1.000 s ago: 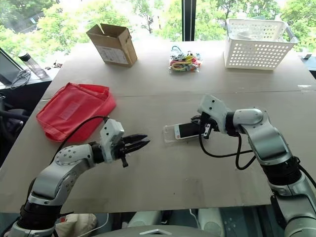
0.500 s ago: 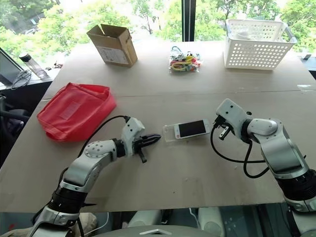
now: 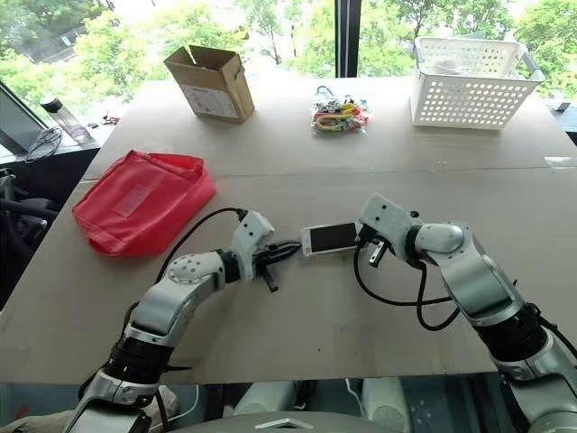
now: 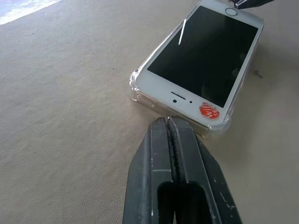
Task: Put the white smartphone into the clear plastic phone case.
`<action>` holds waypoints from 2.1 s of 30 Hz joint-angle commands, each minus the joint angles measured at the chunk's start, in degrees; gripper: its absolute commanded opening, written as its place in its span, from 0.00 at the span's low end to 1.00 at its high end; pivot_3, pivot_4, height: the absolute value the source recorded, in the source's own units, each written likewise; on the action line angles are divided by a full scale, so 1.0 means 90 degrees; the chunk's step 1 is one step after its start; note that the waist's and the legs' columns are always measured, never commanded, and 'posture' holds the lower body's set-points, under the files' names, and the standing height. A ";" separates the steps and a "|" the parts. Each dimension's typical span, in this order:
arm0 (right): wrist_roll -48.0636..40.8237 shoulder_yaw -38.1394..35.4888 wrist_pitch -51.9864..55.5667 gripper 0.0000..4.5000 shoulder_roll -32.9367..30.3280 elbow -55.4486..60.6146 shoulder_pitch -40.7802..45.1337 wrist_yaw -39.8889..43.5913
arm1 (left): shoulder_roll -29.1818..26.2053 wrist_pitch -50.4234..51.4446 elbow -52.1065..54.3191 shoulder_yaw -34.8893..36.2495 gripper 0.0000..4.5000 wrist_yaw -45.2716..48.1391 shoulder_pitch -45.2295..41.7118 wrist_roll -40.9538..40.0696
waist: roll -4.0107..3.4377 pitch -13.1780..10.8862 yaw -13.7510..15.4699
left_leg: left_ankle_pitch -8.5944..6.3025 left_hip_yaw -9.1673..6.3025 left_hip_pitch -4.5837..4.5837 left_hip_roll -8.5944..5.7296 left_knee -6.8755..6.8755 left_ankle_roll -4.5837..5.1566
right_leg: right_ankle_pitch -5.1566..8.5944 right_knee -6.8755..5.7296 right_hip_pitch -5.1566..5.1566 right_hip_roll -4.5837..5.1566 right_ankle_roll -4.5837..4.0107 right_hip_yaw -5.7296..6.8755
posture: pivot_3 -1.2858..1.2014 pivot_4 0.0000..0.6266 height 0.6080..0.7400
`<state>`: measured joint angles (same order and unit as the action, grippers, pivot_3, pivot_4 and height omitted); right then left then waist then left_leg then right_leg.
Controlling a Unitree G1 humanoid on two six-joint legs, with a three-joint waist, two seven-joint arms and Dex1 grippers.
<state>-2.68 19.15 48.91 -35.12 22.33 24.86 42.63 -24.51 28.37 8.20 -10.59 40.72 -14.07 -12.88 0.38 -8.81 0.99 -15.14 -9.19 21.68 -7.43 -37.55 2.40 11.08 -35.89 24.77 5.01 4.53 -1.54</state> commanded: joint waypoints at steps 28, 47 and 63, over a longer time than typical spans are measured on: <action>-0.0163 -0.0038 -0.0079 0.00 -0.0170 -0.0015 0.0164 -0.0108 | -0.0108 0.0097 -0.0155 0.0089 0.00 0.0022 -0.0225 0.0010 | 0.0000 0.0000 -0.0016 | 0.0002 -0.0004 0.0001 -0.0001 -0.0002 -0.0003 | -0.0001 -0.0002 0.0001 0.0002 -0.0002 0.0001 | 0.52 0.24 1.00; -0.0388 -0.0745 0.0029 0.00 -0.0382 0.0074 0.0058 -0.0206 | -0.0234 0.0260 -0.0157 0.0471 0.00 0.0033 -0.0198 -0.0163 | 0.0001 -0.0001 -0.0022 | 0.0005 -0.0008 0.0004 -0.0001 -0.0002 -0.0008 | -0.0003 -0.0002 0.0004 -0.0003 -0.0005 0.0003 | 0.52 0.24 1.00; -0.0369 -0.0174 -0.0129 0.00 -0.0057 -0.0012 0.0156 -0.0129 | 0.0000 0.0057 -0.0423 0.0118 0.00 0.0222 -0.0471 0.0019 | 0.0001 -0.0001 -0.0005 | 0.0005 -0.0012 0.0006 -0.0001 0.0000 -0.0008 | -0.0003 0.0000 0.0004 0.0000 -0.0005 0.0007 | 0.52 0.24 1.00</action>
<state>-5.83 18.17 48.49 -35.40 20.16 25.71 41.17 -24.45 29.42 4.32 -9.23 42.20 -17.89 -12.57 0.39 -8.81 0.95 -15.09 -9.31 21.73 -7.43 -37.54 2.33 11.05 -35.89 24.81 5.00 4.49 -1.46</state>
